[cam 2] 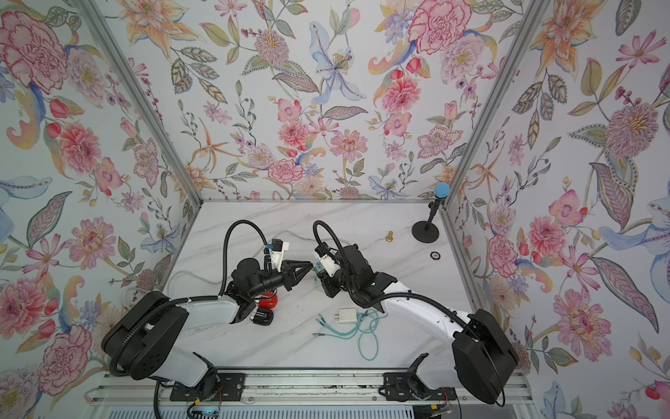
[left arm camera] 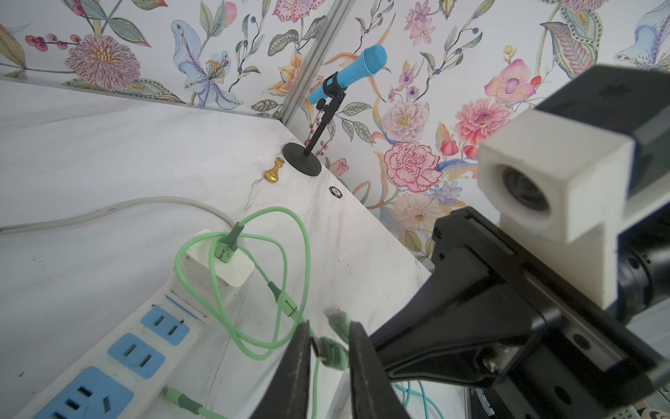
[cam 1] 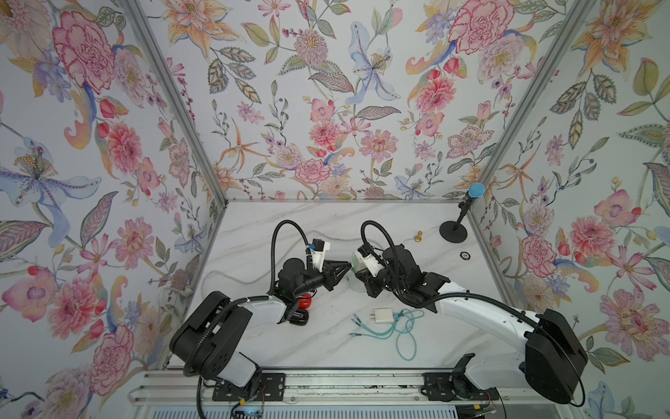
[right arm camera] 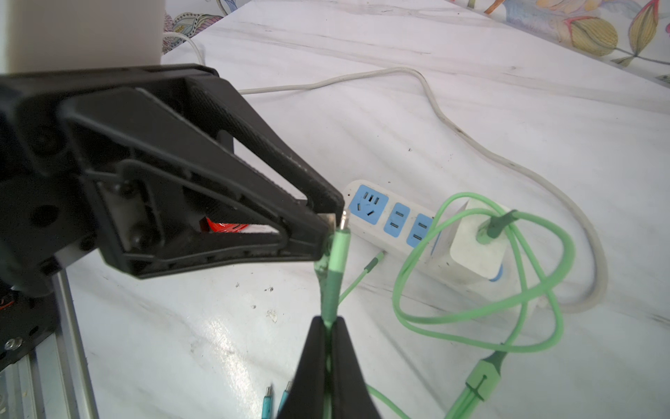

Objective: Charge the electric shaver
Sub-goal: Pick up the charging cable from the center of the board.

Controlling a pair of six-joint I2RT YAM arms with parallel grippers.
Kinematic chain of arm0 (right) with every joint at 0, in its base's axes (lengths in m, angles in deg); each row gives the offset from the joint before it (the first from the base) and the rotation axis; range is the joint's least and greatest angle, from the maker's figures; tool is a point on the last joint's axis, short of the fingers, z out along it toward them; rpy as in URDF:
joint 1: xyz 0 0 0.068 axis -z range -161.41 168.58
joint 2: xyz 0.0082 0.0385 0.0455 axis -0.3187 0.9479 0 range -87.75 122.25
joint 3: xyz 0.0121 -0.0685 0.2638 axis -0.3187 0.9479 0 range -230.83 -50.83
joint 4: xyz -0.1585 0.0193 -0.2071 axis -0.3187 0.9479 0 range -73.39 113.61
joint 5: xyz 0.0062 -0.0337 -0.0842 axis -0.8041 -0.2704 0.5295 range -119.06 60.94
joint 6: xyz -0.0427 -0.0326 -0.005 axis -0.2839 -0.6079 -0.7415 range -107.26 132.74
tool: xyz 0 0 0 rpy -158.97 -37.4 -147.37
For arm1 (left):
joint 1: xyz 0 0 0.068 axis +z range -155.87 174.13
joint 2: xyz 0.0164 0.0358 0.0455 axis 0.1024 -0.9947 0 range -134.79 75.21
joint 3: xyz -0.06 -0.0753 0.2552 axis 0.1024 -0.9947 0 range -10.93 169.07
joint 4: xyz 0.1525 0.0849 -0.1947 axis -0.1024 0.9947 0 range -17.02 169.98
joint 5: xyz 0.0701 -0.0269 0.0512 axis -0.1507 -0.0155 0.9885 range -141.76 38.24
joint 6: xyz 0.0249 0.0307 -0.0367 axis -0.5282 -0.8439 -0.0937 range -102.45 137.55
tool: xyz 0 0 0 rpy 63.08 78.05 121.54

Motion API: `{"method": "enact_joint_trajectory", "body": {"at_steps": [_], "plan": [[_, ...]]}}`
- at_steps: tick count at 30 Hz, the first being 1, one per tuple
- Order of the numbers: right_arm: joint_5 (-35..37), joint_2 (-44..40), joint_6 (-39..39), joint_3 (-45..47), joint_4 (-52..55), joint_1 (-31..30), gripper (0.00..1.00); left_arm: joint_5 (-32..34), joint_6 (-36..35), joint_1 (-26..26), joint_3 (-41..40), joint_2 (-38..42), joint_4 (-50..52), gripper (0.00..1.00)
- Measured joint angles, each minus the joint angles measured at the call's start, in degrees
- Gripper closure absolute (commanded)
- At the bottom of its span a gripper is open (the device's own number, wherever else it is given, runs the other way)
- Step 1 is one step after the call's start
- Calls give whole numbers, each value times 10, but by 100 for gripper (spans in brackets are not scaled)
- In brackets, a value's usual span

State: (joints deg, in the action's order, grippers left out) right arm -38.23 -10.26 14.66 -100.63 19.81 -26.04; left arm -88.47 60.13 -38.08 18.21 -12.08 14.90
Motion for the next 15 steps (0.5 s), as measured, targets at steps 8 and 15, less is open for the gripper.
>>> {"method": "enact_joint_trajectory", "body": {"at_steps": [8, 15], "plan": [[13, 2, -2, 0, -7, 0, 100, -2, 3, 0, 0, -1, -2, 73], [23, 2, -2, 0, -29, 2, 100, -7, 5, 0, 0, -5, -5, 75]]}}
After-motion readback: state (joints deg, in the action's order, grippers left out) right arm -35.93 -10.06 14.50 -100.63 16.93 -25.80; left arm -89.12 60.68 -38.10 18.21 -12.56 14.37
